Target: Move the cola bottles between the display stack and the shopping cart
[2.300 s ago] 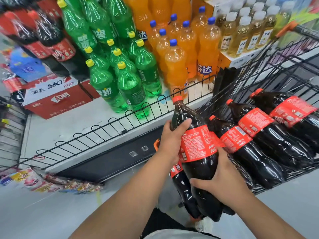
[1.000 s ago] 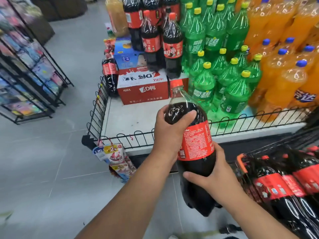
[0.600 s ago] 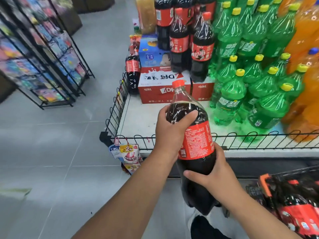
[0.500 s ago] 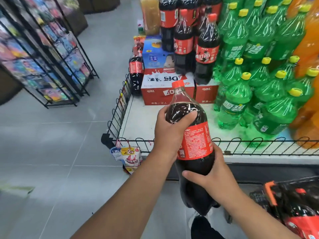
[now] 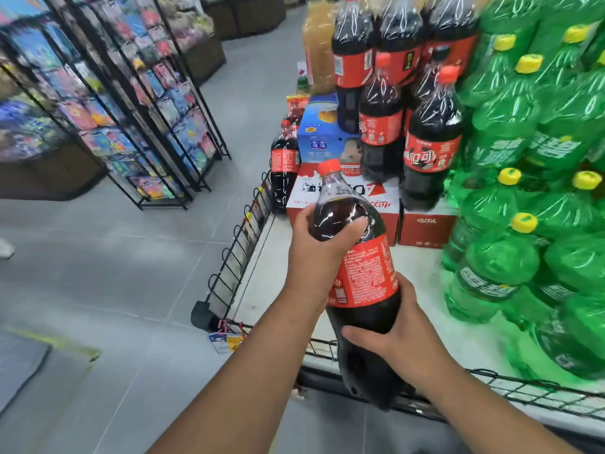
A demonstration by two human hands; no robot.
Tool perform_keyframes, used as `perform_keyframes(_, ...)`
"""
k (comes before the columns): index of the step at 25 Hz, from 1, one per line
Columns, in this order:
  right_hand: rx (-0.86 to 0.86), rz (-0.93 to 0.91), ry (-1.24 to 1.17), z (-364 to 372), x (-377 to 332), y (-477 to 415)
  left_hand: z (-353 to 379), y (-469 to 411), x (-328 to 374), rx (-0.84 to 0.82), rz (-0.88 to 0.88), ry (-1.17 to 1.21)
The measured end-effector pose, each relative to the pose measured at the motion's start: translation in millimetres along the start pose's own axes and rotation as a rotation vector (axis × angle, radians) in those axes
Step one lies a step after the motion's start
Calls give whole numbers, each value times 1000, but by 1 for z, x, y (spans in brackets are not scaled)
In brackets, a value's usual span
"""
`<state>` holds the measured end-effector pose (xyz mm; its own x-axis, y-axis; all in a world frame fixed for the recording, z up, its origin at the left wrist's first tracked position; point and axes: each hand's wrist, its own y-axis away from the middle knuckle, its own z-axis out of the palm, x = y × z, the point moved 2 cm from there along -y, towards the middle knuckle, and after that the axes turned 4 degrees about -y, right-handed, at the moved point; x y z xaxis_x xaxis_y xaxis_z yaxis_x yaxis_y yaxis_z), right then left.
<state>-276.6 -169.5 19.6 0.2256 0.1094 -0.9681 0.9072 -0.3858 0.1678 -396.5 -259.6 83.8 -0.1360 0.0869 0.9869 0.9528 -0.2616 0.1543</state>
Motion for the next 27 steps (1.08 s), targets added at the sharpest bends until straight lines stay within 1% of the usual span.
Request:
perform_keyframes(6, -20, 4, -31, -22, -4, -51, 16, -47, 15, -104, 45, -210)
perform_keyframes(10, 5, 12, -23, -28, -2, -79, 25, -81, 13, -117, 65, -206)
perform_keyframes(12, 13, 30, -21, -28, -2, -96, 32, -95, 15, -127, 114, -225)
perform_keyframes(16, 55, 37, -53, -28, -7, -127, 45, -120, 23, -177, 272, -312)
perform_keyframes(21, 117, 31, -72, -33, -17, -165, 55, -160, 33, -241, 377, -304)
perform_keyframes(25, 135, 16, -140, -31, -27, -189, 60, -185, 35, -236, 452, -333)
perform_keyframes(27, 171, 2, -149, -29, -31, -201, 63, -197, 34, -239, 505, -356)
